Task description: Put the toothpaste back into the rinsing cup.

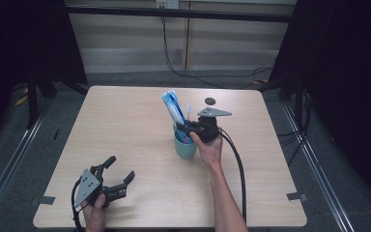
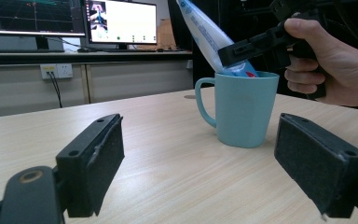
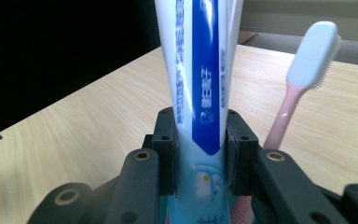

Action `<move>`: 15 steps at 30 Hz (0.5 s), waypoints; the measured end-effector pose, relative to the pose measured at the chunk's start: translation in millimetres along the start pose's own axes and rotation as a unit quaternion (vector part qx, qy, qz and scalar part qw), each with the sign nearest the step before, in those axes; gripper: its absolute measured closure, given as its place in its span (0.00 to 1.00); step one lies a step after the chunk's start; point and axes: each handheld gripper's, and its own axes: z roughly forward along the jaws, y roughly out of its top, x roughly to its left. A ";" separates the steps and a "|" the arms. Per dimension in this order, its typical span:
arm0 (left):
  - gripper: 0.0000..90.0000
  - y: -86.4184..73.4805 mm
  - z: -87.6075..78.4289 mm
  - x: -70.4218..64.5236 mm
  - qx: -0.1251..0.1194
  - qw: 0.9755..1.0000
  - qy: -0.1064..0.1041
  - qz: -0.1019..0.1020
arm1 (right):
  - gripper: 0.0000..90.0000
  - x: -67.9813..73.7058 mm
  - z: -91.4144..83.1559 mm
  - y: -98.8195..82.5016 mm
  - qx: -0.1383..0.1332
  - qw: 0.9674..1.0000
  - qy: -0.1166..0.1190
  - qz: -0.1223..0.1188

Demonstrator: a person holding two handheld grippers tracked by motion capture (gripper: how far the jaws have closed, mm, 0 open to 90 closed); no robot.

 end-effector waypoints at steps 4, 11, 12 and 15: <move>0.17 0.0 0.0 0.0 0.000 1.000 0.000 0.000 | 0.78 -3.4 -3.3 -0.9 -0.004 1.000 0.005 0.007; 0.17 0.0 0.0 0.0 0.000 1.000 0.000 0.000 | 0.76 -5.0 -10.1 -2.4 -0.006 1.000 0.004 0.006; 0.17 0.0 0.0 0.0 0.000 1.000 0.000 0.000 | 0.76 -4.9 -11.2 -2.3 -0.006 1.000 0.003 0.005; 0.17 0.1 -0.1 0.1 0.001 1.000 0.000 0.000 | 0.76 -5.3 -14.5 -1.7 -0.009 1.000 0.006 0.006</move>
